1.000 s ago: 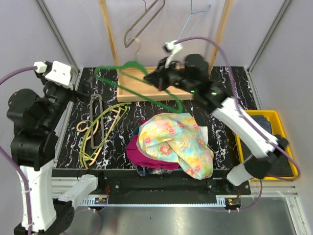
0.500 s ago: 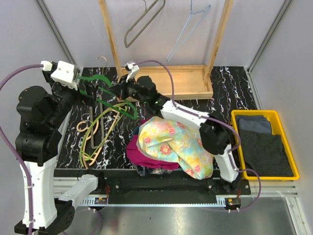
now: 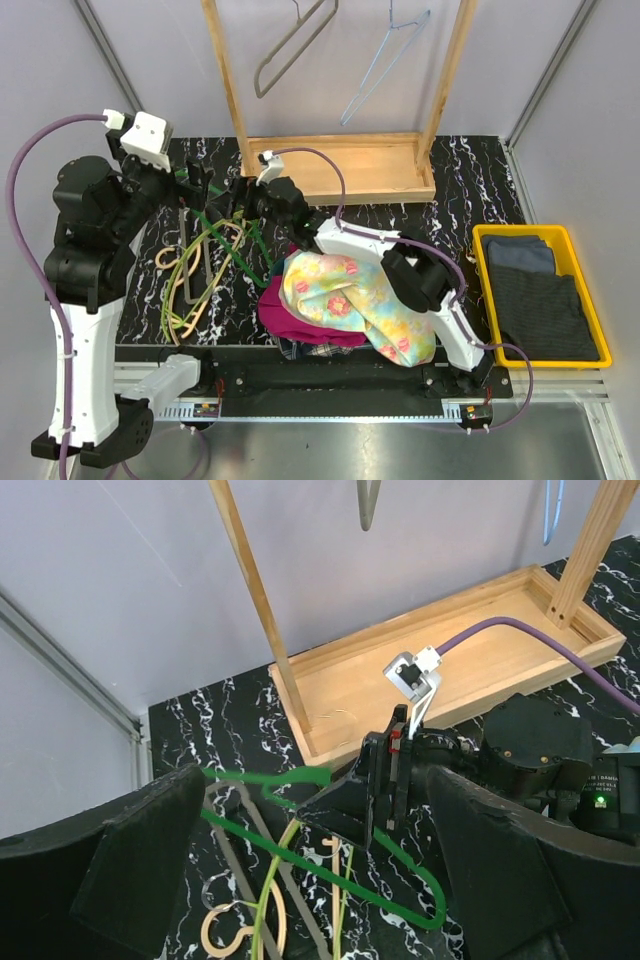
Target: Remove the skirt from the hanger
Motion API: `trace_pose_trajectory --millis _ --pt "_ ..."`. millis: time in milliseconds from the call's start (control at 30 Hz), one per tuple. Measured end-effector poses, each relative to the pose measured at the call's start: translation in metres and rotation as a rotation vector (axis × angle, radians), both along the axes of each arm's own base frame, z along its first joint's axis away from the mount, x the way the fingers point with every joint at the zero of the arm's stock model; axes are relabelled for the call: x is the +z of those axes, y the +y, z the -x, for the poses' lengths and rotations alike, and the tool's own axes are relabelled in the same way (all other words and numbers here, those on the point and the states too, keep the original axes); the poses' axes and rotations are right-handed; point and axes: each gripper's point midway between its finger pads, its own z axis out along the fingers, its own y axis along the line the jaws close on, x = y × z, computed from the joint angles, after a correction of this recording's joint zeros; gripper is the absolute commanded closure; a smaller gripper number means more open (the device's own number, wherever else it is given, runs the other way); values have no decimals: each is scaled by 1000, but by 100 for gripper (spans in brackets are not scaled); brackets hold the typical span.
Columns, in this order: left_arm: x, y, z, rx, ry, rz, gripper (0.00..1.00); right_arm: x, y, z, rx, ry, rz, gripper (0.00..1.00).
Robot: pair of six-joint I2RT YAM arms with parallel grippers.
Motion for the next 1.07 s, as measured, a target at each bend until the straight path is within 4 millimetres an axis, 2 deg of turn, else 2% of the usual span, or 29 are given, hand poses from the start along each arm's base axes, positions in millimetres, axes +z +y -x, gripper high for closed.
trace_pose_trajectory --millis 100,133,200,233,333,400,500,567,633,700,800,933,1067 --pt "-1 -4 -2 -13 9 19 1 -11 -13 4 -3 0 92 0" --pt "-1 -5 -3 -16 10 24 1 -9 -19 6 -3 -7 123 0" --pt "2 -7 -5 -23 3 39 1 2 -38 10 -7 -19 193 0" --pt "3 -8 -7 -24 -1 46 1 17 -50 11 -15 -37 222 0" --pt "4 -10 -11 -26 -3 63 1 82 -99 18 -75 -125 287 0" --pt "3 -11 -14 -25 3 72 1 137 -146 31 -148 -189 324 0" --pt "-7 -11 -17 -20 27 81 1 232 -229 63 -304 -262 321 0" --pt "-19 -11 -20 -10 54 91 1 279 -297 95 -424 -265 295 0" --pt "-38 -11 -21 -2 99 97 1 287 -340 118 -486 -233 300 0" --pt "-59 -11 -22 8 148 105 1 280 -381 143 -525 -191 325 0" --pt "-94 -11 -23 30 242 125 1 256 -410 161 -551 -129 394 0" --pt "-121 -7 -23 68 320 135 1 221 -413 159 -549 -57 524 0" --pt "-125 -3 -20 95 327 136 1 195 -403 151 -529 -14 625 0"
